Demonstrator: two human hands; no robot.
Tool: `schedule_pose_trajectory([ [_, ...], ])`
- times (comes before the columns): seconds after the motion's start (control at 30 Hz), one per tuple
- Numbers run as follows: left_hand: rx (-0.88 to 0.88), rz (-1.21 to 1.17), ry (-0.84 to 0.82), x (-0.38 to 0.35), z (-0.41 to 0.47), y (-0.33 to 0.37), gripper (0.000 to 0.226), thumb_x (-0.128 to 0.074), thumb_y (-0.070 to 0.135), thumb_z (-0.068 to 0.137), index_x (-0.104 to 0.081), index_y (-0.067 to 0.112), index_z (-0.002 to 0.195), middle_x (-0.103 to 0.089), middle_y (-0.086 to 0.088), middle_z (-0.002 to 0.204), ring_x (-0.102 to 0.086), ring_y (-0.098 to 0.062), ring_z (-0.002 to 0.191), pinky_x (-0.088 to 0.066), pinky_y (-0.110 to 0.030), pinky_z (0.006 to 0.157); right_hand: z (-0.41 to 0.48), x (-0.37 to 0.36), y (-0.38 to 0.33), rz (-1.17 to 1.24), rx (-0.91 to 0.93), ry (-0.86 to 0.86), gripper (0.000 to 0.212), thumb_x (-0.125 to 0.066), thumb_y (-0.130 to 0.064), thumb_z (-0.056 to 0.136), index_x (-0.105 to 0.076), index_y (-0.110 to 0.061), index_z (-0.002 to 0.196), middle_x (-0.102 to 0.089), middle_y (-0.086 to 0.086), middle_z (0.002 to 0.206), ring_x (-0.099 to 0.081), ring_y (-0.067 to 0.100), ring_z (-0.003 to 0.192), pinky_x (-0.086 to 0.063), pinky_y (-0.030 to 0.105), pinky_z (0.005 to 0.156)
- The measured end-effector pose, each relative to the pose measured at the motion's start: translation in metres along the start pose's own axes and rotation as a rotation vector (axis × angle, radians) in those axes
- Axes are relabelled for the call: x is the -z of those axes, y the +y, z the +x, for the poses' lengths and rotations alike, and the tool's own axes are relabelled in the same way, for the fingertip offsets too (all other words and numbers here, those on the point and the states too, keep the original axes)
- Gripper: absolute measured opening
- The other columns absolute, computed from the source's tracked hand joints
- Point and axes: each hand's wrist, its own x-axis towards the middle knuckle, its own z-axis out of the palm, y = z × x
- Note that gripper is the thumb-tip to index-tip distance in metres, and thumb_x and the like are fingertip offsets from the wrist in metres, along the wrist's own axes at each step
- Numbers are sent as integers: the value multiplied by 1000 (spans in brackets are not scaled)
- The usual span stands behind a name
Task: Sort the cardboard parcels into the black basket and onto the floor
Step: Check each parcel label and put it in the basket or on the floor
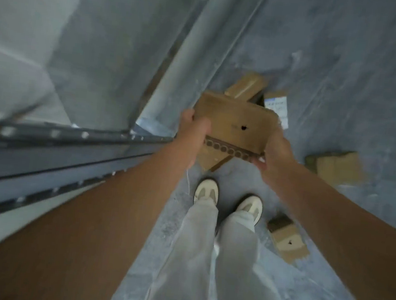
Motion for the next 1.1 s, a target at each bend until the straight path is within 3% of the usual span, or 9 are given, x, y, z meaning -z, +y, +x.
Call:
schedule_pose_trajectory([
  [0.07,-37,-20,-88,-2,-42,36,42,-54,19,61,-54,14,102,-56,-15,96,-58,-30,92,-48,-43,78,-20,38,-38,-18,90,67,69,-33,-67,91,-57,-17,132,-62,10,127,-62,31,112,-52,52,95],
  [0.17,-158,-83,-192,-3,-126,104,21,-49,9,59,-51,17,77,-54,-10,82,-53,-22,81,-40,-36,73,-63,89,-96,-80,325,165,92,-27,-83,70,-55,-19,130,-54,12,134,-56,33,120,-46,56,101],
  [0.3,-314,-94,-242,15,-224,164,41,-46,-5,76,-50,23,105,-57,-2,110,-57,-16,99,-44,-30,75,-214,130,-158,-20,540,144,75,-33,-80,68,-48,-20,111,-50,10,124,-54,31,116,-47,56,98],
  [0.43,-452,-43,-157,43,-302,186,35,-41,-5,81,-48,26,95,-53,2,101,-52,-11,93,-44,-38,88,-309,167,-170,59,685,18,45,-36,-59,97,-44,-17,112,-48,1,104,-56,24,104,-54,53,90],
  [0.57,-576,-116,-67,59,-381,180,9,-46,18,97,-55,20,96,-63,-9,108,-60,-25,106,-46,-47,102,-369,209,-175,14,739,-181,32,-40,-43,102,-38,-15,117,-47,-8,98,-58,15,91,-57,48,80],
  [0.7,-611,-192,0,61,-464,159,43,-36,48,102,-64,16,99,-70,-3,105,-65,-18,103,-49,-34,95,-428,258,-182,-59,886,-288,25,-44,-30,101,-52,-11,116,-54,-1,101,-57,10,88,-55,41,78],
  [0.8,-684,-214,47,73,-516,141,47,-46,57,93,-68,16,99,-74,1,99,-70,-12,95,-54,-23,80,-473,286,-192,-211,1011,-391,36,-47,-41,91,-58,-23,121,-50,5,126,-56,16,108,-54,36,83],
  [0.97,-768,-269,160,104,-585,123,64,-68,66,68,-58,27,117,-68,2,113,-66,-17,106,-56,-42,91,-541,303,-202,-352,1139,-545,23,-51,-5,92,-57,-16,111,-59,7,108,-61,16,95,-53,30,80],
  [1.1,-857,-244,217,140,-627,109,62,-69,63,72,-55,40,128,-65,5,119,-62,-17,113,-57,-43,89,-589,301,-198,-392,1171,-630,39,-38,16,82,-57,-7,107,-62,17,96,-61,25,92,-54,37,81],
])
